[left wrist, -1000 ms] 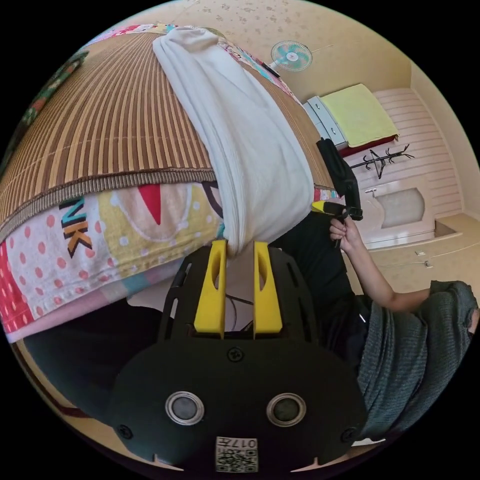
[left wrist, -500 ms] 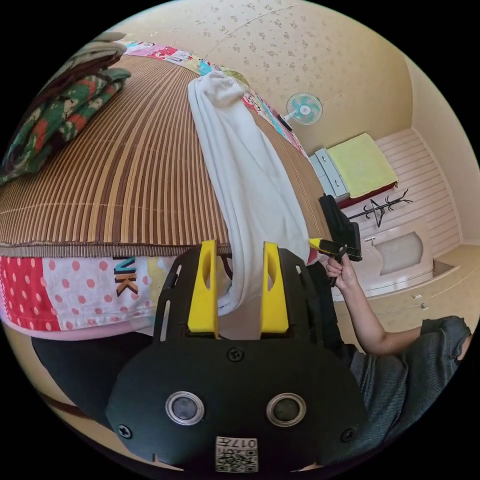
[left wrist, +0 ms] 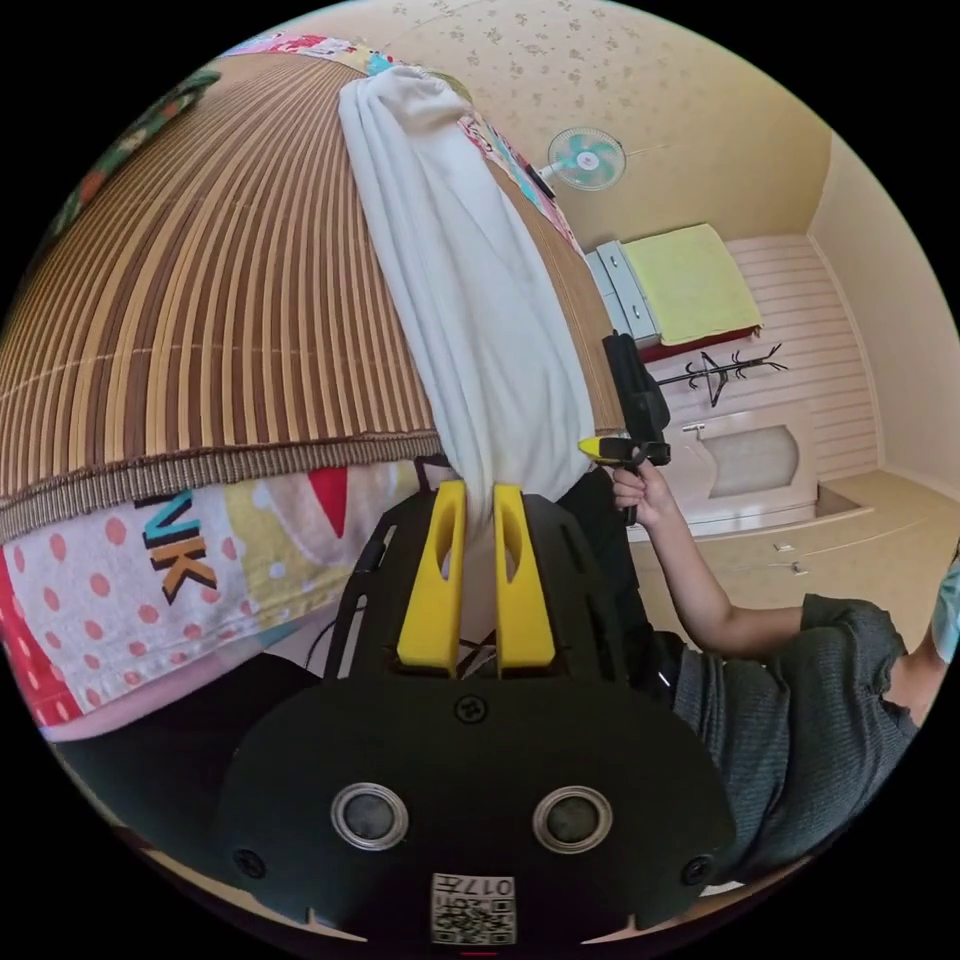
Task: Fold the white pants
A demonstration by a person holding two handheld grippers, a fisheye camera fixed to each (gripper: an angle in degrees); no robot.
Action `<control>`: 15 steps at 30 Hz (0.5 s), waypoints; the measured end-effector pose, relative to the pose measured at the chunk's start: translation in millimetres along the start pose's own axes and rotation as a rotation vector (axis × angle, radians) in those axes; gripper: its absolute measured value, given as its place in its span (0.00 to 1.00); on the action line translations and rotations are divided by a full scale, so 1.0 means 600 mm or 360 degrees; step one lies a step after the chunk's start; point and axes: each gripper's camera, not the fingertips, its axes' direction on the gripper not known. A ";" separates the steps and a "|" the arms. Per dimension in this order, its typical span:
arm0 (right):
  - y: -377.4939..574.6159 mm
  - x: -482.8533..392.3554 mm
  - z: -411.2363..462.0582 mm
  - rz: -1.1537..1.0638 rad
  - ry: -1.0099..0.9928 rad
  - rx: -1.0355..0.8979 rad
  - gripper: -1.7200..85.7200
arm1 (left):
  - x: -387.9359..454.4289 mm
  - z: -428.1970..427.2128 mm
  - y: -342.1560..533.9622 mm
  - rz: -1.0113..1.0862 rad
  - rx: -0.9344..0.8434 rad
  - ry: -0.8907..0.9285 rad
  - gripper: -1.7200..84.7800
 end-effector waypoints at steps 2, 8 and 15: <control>0.044 -0.024 -0.026 -0.0114 -0.0230 0.0116 0.06 | 0.021 -0.031 0.025 0.0084 0.0105 0.0114 0.07; 0.110 -0.202 -0.093 -0.0628 -0.0509 0.0280 0.04 | 0.182 -0.170 0.079 0.0531 0.0523 0.0579 0.07; 0.169 -0.516 -0.176 -0.1342 -0.0265 0.0444 0.03 | 0.498 -0.344 0.058 0.1112 0.0937 0.0465 0.07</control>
